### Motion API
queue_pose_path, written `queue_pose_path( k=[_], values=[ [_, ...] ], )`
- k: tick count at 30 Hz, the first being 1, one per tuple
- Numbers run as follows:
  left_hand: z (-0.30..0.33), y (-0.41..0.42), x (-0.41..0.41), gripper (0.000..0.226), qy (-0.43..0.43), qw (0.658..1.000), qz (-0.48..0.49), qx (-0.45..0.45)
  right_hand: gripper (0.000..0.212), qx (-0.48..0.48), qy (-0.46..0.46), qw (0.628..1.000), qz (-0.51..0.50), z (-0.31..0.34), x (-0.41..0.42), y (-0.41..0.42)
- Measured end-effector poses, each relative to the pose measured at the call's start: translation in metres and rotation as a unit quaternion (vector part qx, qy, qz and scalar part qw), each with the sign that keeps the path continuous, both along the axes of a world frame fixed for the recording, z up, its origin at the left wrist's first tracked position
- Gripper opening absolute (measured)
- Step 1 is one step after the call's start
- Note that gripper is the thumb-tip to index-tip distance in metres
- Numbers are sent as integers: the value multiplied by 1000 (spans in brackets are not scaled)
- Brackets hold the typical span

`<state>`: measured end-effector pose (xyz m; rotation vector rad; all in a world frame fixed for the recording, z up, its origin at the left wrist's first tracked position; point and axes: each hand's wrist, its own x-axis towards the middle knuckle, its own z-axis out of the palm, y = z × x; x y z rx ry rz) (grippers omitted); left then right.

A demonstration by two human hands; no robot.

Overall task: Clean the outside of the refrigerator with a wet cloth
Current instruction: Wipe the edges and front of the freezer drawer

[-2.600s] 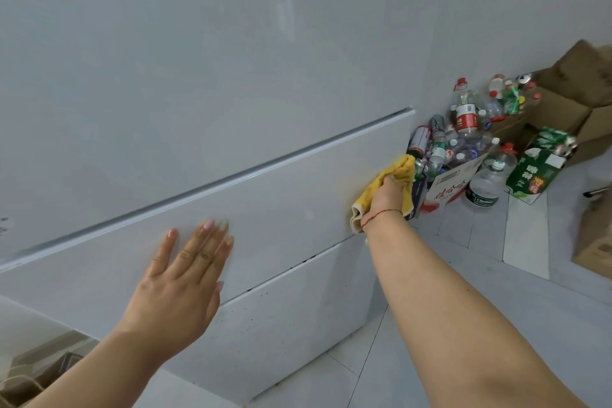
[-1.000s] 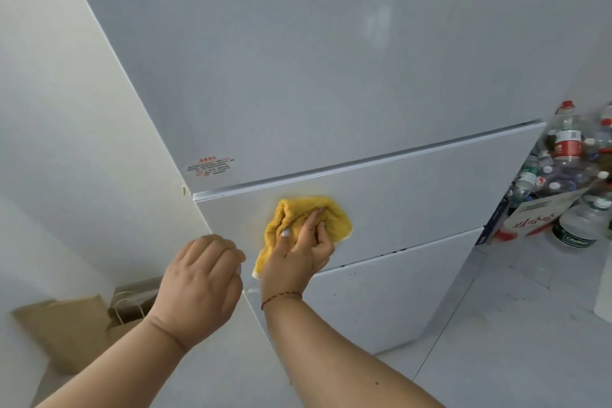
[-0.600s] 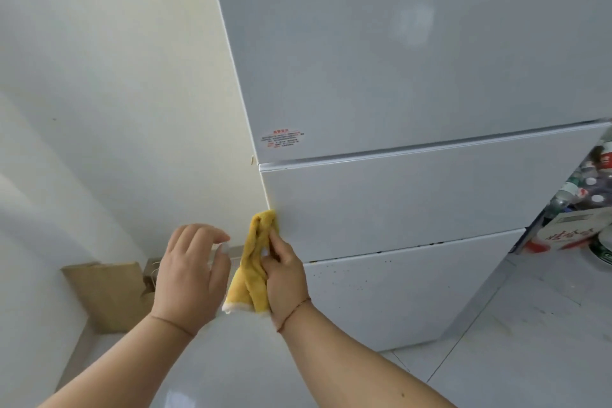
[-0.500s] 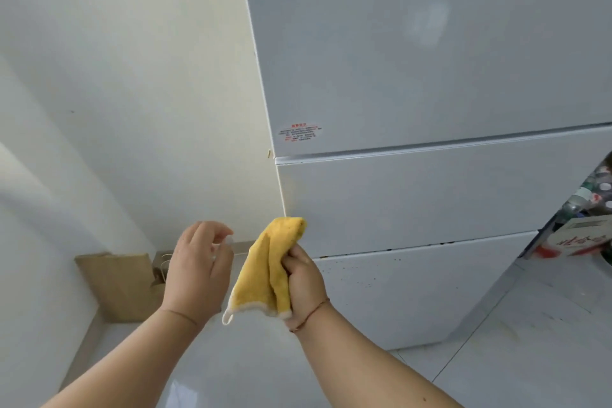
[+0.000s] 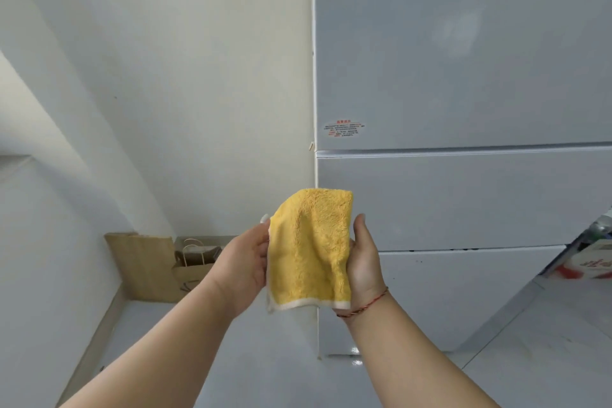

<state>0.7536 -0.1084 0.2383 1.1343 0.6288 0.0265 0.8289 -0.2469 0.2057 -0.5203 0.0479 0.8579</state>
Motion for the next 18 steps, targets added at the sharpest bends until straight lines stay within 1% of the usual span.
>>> queue_pose_path(
  k=[2, 5, 8, 11, 13, 15, 17, 18],
  values=[
    [-2, 5, -8, 30, -9, 1000, 10, 14, 80, 3, -2, 1000, 22, 0, 1, 0],
    [-7, 10, -23, 26, -33, 998, 55, 23, 82, -31, -12, 998, 55, -2, -3, 7],
    [-8, 12, -43, 18, -50, 989, 138, 33, 79, -47, -24, 994, 100, 0, -10, 23],
    [-13, 15, -67, 10, -53, 970, 235, 44, 76, -67, -40, 984, 161, 1, -23, 42],
    [-17, 15, -90, 11, -62, 952, 296, 46, 74, -77, -38, 972, 217, -1, -36, 57],
    [-19, 15, -101, 12, -47, 946, 316, 48, 74, -80, -41, 969, 230, -4, -42, 64],
    [-25, 14, -124, 15, -21, 929, 365, 55, 77, -78, -36, 953, 290, -4, -58, 75],
    [-29, 14, -135, 18, 3, 921, 381, 78, 78, -76, -33, 948, 308, -6, -64, 80]
  ],
)
